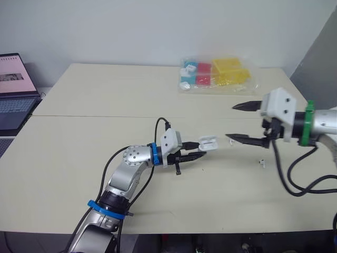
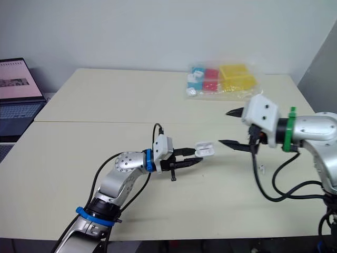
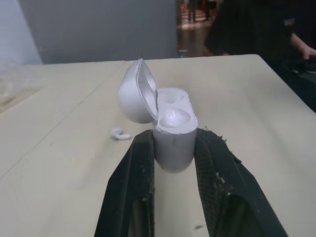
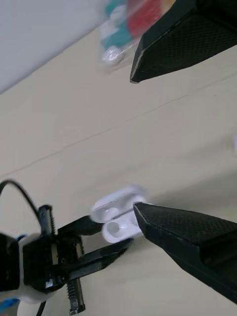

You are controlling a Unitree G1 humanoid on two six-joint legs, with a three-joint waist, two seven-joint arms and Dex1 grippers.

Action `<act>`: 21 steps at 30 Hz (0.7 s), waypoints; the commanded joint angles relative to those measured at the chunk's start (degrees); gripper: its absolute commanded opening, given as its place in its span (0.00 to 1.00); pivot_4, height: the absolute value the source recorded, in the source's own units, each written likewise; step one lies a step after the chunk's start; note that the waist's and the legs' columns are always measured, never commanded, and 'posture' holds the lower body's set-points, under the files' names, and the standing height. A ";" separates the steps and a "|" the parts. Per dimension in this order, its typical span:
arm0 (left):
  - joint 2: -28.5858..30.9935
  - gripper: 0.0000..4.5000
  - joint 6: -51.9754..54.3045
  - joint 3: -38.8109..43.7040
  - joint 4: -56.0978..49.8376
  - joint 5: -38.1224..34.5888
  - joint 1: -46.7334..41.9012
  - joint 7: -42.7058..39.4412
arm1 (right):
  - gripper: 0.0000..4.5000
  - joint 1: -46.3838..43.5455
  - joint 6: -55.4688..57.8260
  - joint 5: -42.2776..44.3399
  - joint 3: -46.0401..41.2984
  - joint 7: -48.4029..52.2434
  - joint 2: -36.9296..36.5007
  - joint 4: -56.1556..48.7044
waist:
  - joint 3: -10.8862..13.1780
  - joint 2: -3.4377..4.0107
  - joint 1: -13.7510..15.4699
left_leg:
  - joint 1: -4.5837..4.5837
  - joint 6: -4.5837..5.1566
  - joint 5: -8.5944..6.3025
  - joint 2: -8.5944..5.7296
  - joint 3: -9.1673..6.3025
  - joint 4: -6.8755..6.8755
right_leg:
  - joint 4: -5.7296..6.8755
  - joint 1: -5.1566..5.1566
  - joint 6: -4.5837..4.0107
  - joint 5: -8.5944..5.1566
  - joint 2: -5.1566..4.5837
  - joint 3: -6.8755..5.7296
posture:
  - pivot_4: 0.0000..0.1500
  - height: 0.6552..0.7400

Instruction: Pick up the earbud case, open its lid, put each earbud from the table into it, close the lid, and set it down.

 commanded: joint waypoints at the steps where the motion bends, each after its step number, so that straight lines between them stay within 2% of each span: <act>1: 0.26 0.17 -0.13 1.69 -3.69 -1.19 0.79 1.35 | 0.89 4.42 7.02 2.49 -7.28 -4.08 -0.72 -4.17 | 0.00 0.00 0.03 | 0.01 0.00 0.00 0.01 0.01 0.00 | 0.01 -0.01 0.00 0.00 0.00 0.02 | 1.00 0.95; 4: 1.51 0.17 -0.50 1.94 -5.04 -1.01 2.27 0.69 | 0.89 13.74 15.94 -0.45 -11.87 -12.10 0.72 -9.59 | 0.00 0.00 0.07 | 0.01 0.00 0.00 0.01 0.01 0.00 | 0.03 0.00 0.00 0.00 0.00 0.02 | 1.00 0.95; 8: 2.45 0.17 -1.54 0.97 -5.73 -0.60 2.80 -0.81 | 0.89 18.30 27.46 -2.40 -11.91 -22.70 5.43 -13.25 | -0.01 0.01 -0.14 | 0.05 0.00 0.00 0.01 0.04 0.02 | 0.09 0.00 0.01 0.00 -0.01 0.07 | 1.00 0.95; 11: 2.31 0.17 -1.75 0.53 -6.17 -0.37 3.05 -0.69 | 0.89 19.66 29.74 -3.33 -11.35 -26.14 7.09 -13.96 | -0.02 0.03 -0.15 | 0.12 -0.01 0.01 0.00 0.03 0.04 | 0.11 0.02 0.03 0.02 -0.01 0.05 | 1.00 0.95; 17: 1.82 0.17 -4.22 -0.58 -5.11 0.15 4.57 -1.37 | 0.89 17.48 31.86 -5.68 -8.32 -35.99 19.34 -7.25 | -0.11 -0.07 -0.19 | 0.08 -0.01 0.01 0.01 0.03 -0.06 | 0.03 0.00 0.01 0.01 0.04 0.07 | 1.00 0.95; 21: 1.82 0.17 -4.69 -1.05 -4.06 0.30 4.11 -1.69 | 0.89 16.73 30.91 -6.53 -7.24 -37.73 21.43 -4.48 | -0.11 -0.05 -0.18 | 0.01 0.00 0.01 -0.02 0.04 -0.04 | 0.02 -0.04 0.02 0.01 0.02 0.06 | 1.00 0.95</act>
